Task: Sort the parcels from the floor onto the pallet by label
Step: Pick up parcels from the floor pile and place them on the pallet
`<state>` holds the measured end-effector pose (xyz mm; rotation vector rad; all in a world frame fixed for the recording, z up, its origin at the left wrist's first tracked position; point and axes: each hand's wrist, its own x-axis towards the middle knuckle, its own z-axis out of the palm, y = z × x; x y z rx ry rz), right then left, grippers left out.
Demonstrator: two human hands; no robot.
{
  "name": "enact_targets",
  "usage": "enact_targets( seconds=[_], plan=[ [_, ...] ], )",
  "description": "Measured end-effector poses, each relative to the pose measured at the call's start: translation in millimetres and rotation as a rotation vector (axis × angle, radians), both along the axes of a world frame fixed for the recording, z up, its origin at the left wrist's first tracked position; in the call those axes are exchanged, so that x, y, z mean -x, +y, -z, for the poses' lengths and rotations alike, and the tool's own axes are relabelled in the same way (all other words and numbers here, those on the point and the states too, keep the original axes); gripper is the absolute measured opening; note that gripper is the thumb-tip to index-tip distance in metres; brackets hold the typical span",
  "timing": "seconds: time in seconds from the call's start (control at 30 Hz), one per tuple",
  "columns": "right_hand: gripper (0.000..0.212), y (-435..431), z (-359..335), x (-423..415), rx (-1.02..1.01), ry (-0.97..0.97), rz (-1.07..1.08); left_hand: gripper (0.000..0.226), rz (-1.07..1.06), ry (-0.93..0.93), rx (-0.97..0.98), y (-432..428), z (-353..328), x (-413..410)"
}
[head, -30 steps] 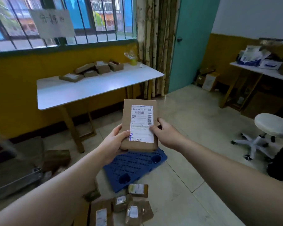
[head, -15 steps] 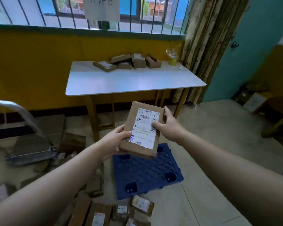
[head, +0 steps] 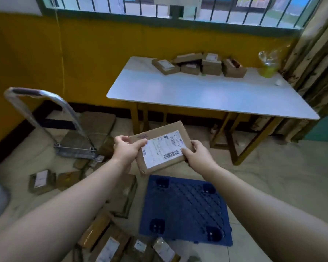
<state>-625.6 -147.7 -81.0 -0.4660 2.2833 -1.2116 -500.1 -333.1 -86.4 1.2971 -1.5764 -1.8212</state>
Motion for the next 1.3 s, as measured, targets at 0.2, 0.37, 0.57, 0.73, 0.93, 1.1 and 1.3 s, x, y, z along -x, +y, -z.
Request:
enact_targets(
  seconds=[0.2,0.37,0.57,0.73,0.93,1.1,1.3],
  plan=[
    [0.042,20.0,88.8,64.5,-0.078,-0.047,0.069,0.051,0.137,-0.162,0.011,18.3,73.3,68.8],
    [0.026,10.0,204.7,85.7,-0.170,-0.094,0.067,0.058,0.237,-0.284,0.090,5.0,181.6,105.3],
    [0.035,-18.5,363.7,91.3,-0.203,-0.118,-0.049,0.071,0.287,-0.438,0.055,-20.4,348.3,115.2],
    [0.063,-30.9,500.7,89.7,-0.201,-0.150,-0.138,0.065,0.295,-0.478,0.076,-27.9,495.9,104.4],
    [0.059,-46.0,620.5,90.1,-0.257,-0.047,-0.186,0.060,0.286,-0.553,0.225,-30.4,617.3,100.3],
    [0.049,-64.1,651.1,98.5,-0.184,0.059,-0.201,0.055,0.308,-0.547,0.329,-42.7,651.7,113.7],
    [0.054,-89.2,644.9,112.1,-0.274,0.024,-0.228,0.051,0.444,-0.531,0.365,-65.4,646.8,131.5]
  ],
)
